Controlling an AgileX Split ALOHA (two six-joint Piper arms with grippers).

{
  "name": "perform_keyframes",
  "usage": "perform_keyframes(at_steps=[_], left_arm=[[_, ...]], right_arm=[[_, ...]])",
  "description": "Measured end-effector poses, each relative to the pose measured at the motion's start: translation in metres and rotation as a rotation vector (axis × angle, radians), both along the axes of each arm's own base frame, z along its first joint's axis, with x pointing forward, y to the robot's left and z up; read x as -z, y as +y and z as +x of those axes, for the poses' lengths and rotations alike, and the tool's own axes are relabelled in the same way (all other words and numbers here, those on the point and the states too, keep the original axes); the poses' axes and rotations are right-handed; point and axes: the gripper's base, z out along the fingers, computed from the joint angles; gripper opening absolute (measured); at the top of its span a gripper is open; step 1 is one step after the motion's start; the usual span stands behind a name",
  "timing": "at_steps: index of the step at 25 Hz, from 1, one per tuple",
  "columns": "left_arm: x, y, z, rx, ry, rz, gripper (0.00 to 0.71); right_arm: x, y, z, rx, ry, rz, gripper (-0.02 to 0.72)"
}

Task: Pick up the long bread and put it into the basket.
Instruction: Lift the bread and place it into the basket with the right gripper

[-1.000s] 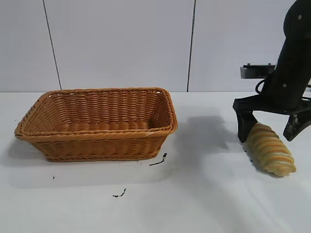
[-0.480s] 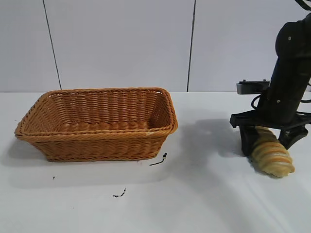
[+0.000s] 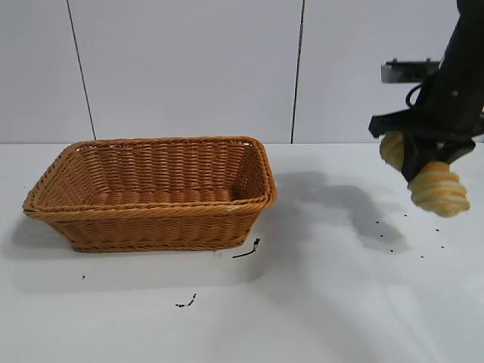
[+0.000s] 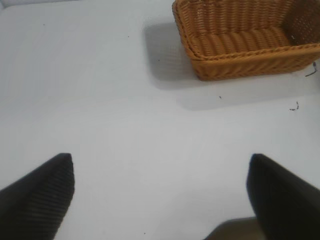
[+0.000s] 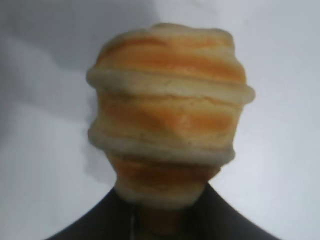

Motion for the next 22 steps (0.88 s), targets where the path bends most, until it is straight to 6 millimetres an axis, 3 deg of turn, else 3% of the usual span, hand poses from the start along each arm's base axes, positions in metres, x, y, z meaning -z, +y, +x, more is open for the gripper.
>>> perform_keyframes(at_steps=[5, 10, 17, 22], left_arm=[[0.0, 0.0, 0.0, 0.0, 0.0, 0.0, 0.696], [0.0, 0.0, 0.0, 0.0, 0.0, 0.0, 0.696], [0.0, 0.0, 0.0, 0.0, 0.0, 0.0, 0.696], [0.0, 0.0, 0.0, 0.0, 0.0, 0.0, 0.696]], right_arm=[[-0.015, 0.032, 0.025, -0.143, -0.04, -0.006, 0.134], [-0.014, 0.096, 0.037, -0.365, -0.114, -0.02, 0.134], [-0.011, 0.198, 0.013, -0.738, -0.217, -0.06, 0.134], [-0.003, 0.253, -0.001, -0.99, -0.383, -0.111, 0.134]])
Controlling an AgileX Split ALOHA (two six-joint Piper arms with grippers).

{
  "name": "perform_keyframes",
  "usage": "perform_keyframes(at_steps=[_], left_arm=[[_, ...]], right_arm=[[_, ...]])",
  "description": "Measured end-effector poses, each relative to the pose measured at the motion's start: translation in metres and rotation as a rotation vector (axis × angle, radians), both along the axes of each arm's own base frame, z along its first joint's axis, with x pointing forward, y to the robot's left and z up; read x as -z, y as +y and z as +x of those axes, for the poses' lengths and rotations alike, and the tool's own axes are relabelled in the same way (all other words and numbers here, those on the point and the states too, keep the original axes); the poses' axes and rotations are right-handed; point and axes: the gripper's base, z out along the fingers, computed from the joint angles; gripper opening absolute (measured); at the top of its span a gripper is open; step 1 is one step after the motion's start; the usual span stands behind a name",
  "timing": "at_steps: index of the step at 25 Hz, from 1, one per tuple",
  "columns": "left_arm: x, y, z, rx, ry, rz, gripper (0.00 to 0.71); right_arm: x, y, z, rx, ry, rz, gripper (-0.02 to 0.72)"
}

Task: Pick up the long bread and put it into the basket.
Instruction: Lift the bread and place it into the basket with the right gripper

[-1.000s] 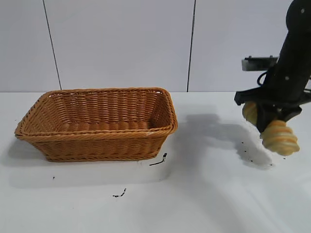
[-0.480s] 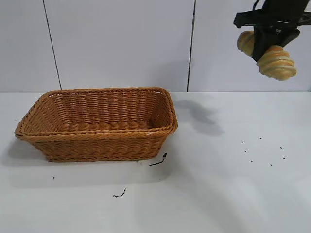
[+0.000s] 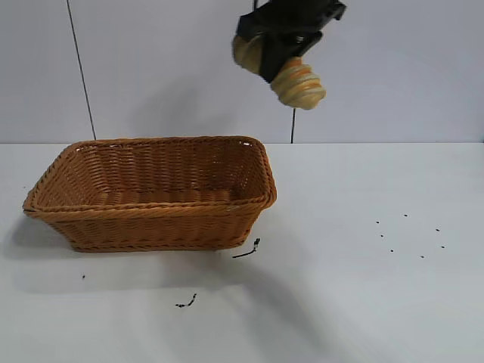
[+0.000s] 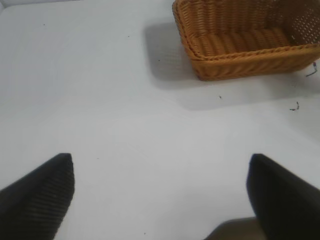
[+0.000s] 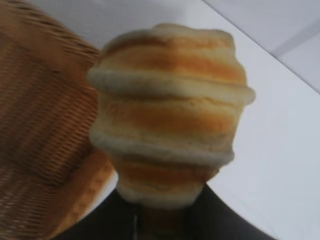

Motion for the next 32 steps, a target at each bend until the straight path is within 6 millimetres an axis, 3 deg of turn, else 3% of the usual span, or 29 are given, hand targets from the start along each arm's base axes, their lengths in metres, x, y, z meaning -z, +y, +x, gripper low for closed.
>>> perform_keyframes(at_steps=[4, 9, 18, 23, 26, 29, 32], left_arm=[[0.0, 0.0, 0.0, 0.0, 0.0, 0.0, 0.696], [0.0, 0.0, 0.0, 0.0, 0.0, 0.0, 0.696], [0.0, 0.0, 0.0, 0.0, 0.0, 0.0, 0.696], [0.0, 0.0, 0.0, 0.0, 0.0, 0.0, 0.696], [0.0, 0.0, 0.0, 0.0, 0.0, 0.0, 0.696], [0.0, 0.0, 0.0, 0.0, 0.0, 0.0, 0.696], [0.0, 0.0, 0.0, 0.0, 0.0, 0.0, 0.696]], right_arm=[[0.02, 0.025, -0.004, -0.178, -0.078, -0.064, 0.134], [0.046, 0.041, -0.004, -0.361, -0.118, -0.101, 0.134], [0.117, 0.05, 0.007, -0.395, -0.066, -0.152, 0.133], [0.134, 0.052, 0.008, -0.387, -0.047, -0.133, 0.146], [0.136, 0.053, 0.008, -0.384, -0.036, -0.12, 0.279], [0.135, 0.054, 0.008, -0.381, -0.045, -0.114, 0.49], [0.135, 0.054, 0.009, -0.372, -0.051, -0.105, 0.582]])
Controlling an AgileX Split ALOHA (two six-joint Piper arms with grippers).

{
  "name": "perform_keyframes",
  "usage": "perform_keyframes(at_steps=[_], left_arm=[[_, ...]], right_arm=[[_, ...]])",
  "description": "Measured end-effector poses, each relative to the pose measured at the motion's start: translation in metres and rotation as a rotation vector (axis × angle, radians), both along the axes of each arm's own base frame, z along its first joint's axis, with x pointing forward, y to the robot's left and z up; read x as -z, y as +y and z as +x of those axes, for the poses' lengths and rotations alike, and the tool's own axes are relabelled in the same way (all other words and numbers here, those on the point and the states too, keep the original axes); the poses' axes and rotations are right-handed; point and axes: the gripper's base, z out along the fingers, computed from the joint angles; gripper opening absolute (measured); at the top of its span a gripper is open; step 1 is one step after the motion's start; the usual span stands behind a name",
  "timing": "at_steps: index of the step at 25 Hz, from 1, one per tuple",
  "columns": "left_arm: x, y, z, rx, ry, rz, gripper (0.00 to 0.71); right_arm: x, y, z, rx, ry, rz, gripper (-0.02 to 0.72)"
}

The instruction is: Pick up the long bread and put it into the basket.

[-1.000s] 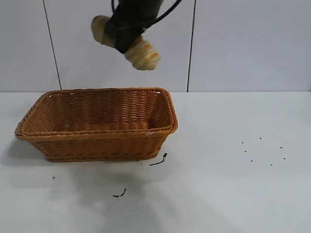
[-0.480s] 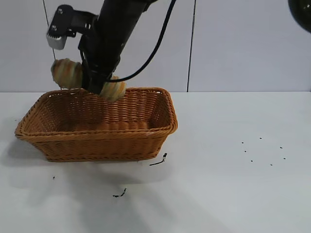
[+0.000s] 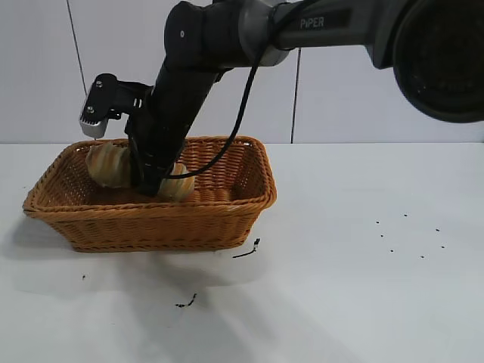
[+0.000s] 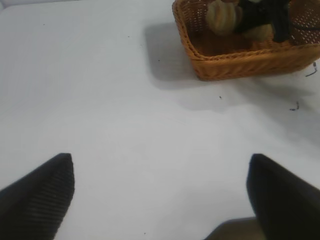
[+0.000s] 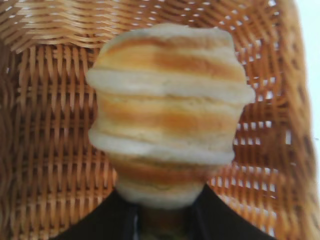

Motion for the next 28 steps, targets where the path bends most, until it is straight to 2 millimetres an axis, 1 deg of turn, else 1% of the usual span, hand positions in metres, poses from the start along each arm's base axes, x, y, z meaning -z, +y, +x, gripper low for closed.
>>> perform_keyframes(at_steps=[5, 8, 12, 14, 16, 18, 21, 23, 25, 28], left_arm=[[0.0, 0.0, 0.0, 0.0, 0.0, 0.0, 0.696], [0.0, 0.0, 0.0, 0.0, 0.0, 0.0, 0.696], [0.0, 0.0, 0.0, 0.0, 0.0, 0.0, 0.696], [0.0, 0.0, 0.0, 0.0, 0.0, 0.0, 0.696], [0.0, 0.0, 0.0, 0.0, 0.0, 0.0, 0.696], [0.0, 0.0, 0.0, 0.0, 0.0, 0.0, 0.696], [0.0, 0.0, 0.0, 0.0, 0.0, 0.0, 0.696], [0.0, 0.0, 0.0, 0.0, 0.0, 0.0, 0.696], [0.0, 0.0, 0.0, 0.0, 0.0, 0.0, 0.696], [0.0, 0.0, 0.0, 0.0, 0.0, 0.0, 0.696]], right_arm=[[-0.004, -0.007, 0.006, 0.025, -0.002, 0.02, 0.607], [-0.016, -0.014, 0.011, 0.044, -0.016, 0.042, 0.608], [-0.037, -0.021, 0.012, 0.077, -0.002, 0.086, 0.608], [-0.051, -0.024, 0.011, 0.13, 0.029, 0.134, 0.608], [-0.064, -0.027, 0.01, 0.222, 0.084, 0.202, 0.608], [-0.082, -0.033, 0.01, 0.357, 0.15, 0.288, 0.608], [-0.107, -0.049, 0.013, 0.572, 0.247, 0.406, 0.608], [-0.118, -0.064, 0.019, 0.707, 0.29, 0.455, 0.608], [-0.124, -0.082, 0.025, 0.821, 0.315, 0.478, 0.608], [-0.122, -0.115, 0.038, 0.947, 0.326, 0.452, 0.608]])
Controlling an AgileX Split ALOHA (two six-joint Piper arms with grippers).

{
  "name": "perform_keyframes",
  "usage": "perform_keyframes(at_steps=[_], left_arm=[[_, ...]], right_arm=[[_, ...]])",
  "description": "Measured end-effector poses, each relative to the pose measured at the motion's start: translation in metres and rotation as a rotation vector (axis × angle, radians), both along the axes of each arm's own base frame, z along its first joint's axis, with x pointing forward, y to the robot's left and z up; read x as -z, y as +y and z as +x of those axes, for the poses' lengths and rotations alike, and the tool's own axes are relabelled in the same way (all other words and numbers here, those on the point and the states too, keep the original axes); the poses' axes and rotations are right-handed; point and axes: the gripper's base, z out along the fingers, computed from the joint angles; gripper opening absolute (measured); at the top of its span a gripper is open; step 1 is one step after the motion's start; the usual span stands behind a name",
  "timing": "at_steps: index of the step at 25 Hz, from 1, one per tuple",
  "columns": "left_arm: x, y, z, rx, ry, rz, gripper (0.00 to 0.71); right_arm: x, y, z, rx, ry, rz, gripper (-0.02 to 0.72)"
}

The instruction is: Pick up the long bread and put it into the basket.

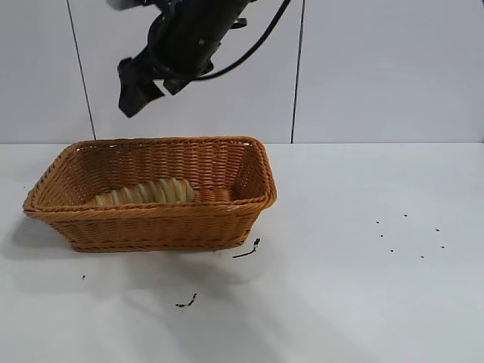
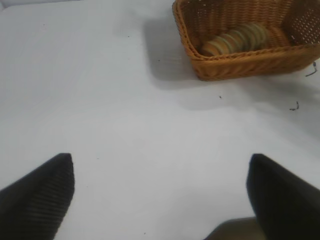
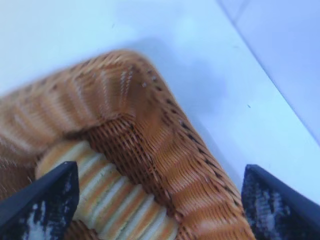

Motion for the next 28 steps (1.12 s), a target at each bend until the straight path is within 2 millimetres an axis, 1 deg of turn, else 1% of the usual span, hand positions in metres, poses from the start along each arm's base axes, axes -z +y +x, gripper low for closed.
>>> perform_keyframes(at_steps=[4, 6, 10, 13, 15, 17, 19, 23, 28], left_arm=[[0.0, 0.0, 0.0, 0.0, 0.0, 0.0, 0.696], [0.0, 0.0, 0.0, 0.0, 0.0, 0.0, 0.696], [0.0, 0.0, 0.0, 0.0, 0.0, 0.0, 0.696], [0.0, 0.0, 0.0, 0.0, 0.0, 0.0, 0.696], [0.0, 0.0, 0.0, 0.0, 0.0, 0.0, 0.696], [0.0, 0.0, 0.0, 0.0, 0.0, 0.0, 0.696], [0.0, 0.0, 0.0, 0.0, 0.0, 0.0, 0.696], [0.0, 0.0, 0.0, 0.0, 0.0, 0.0, 0.696], [0.0, 0.0, 0.0, 0.0, 0.0, 0.0, 0.696]], right_arm=[[0.004, -0.054, 0.018, 0.111, 0.037, -0.077, 0.608], [0.005, -0.086, 0.026, 0.174, 0.056, -0.114, 0.608], [0.008, -0.145, 0.036, 0.306, 0.101, -0.141, 0.608], [0.009, -0.182, 0.039, 0.38, 0.128, -0.144, 0.608], [0.009, -0.201, 0.039, 0.415, 0.147, -0.137, 0.608], [0.01, -0.214, 0.039, 0.44, 0.167, -0.133, 0.608], [0.011, -0.219, 0.037, 0.447, 0.191, -0.138, 0.608], [0.013, -0.219, 0.032, 0.44, 0.248, -0.149, 0.608], [0.012, -0.219, 0.031, 0.439, 0.252, -0.15, 0.608]])
